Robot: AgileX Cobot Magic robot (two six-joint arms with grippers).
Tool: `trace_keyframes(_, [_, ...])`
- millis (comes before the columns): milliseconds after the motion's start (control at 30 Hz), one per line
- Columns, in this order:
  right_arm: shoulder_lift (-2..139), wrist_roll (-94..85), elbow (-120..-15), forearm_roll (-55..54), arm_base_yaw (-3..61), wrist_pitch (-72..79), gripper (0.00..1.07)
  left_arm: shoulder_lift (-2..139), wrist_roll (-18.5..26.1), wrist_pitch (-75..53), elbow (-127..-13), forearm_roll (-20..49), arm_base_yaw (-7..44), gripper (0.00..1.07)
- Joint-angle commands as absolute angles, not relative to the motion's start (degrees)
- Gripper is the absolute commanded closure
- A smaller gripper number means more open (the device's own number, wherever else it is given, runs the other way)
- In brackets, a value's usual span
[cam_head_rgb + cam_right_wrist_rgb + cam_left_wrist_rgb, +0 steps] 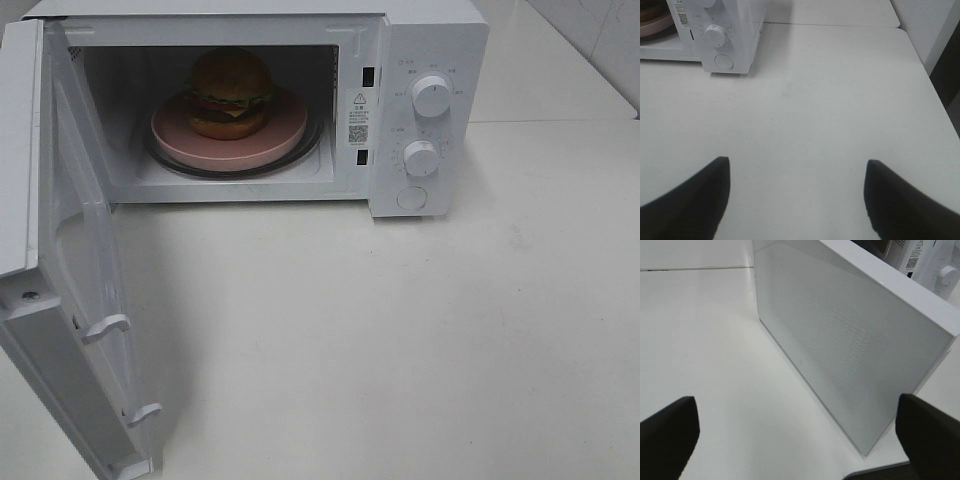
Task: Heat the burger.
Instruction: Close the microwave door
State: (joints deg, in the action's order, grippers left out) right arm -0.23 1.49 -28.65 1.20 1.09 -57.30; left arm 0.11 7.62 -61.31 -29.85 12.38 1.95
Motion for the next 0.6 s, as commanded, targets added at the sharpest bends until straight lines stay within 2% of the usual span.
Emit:
trace_keyframes(33, [-1.8, 1.1, -28.5, 1.1, 0.7, -57.0, 0.33, 0.1, 7.6, -61.5, -29.7, 12.5, 1.8, 0.07])
trace_keyframes(600, [-1.8, 1.1, -28.5, 1.1, 0.7, -57.0, 0.33, 0.1, 7.6, -61.5, -29.7, 12.5, 1.8, 0.07])
